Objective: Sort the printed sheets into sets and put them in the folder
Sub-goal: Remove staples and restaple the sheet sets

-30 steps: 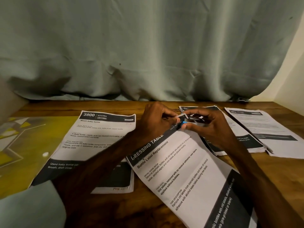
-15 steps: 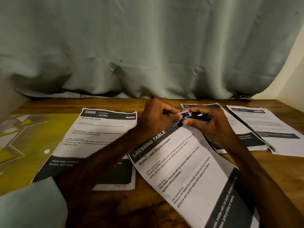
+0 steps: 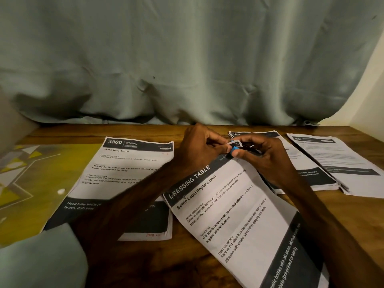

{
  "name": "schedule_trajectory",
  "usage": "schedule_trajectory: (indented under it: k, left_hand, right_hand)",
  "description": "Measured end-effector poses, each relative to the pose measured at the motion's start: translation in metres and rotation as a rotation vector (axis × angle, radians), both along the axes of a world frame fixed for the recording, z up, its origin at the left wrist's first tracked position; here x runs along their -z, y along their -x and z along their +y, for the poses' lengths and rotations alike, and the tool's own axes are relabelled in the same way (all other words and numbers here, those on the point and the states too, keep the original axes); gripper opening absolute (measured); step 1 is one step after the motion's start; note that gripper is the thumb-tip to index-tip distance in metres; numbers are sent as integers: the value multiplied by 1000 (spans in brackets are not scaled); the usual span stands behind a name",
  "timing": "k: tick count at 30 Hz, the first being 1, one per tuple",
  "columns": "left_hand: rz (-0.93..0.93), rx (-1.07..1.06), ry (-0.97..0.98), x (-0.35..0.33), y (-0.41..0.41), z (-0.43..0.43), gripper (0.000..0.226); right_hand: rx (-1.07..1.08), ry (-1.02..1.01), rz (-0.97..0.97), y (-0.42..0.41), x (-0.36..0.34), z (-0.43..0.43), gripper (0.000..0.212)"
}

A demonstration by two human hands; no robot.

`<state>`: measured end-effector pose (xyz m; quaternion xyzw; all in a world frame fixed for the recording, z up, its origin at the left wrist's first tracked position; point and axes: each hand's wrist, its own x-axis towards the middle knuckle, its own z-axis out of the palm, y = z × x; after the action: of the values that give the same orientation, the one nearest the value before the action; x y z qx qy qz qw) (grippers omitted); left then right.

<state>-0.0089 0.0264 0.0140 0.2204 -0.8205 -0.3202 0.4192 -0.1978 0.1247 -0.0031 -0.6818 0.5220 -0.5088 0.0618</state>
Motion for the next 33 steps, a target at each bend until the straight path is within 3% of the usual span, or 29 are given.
schedule_trajectory:
  k: [16, 23, 26, 33]
  left_hand:
    - [-28, 89, 39, 0, -3, -8, 10]
    - [-220, 255, -22, -6, -5, 7, 36]
    - [-134, 311, 78, 3, 0, 10, 39]
    - [12, 363, -33, 9, 0, 9, 35]
  right_hand:
    - [3, -69, -103, -8, 1, 2, 34]
    - [30, -44, -74, -13, 2, 2, 26]
    - [26, -21, -32, -13, 3, 2, 25]
    - [43, 16, -36, -12, 7, 0, 19]
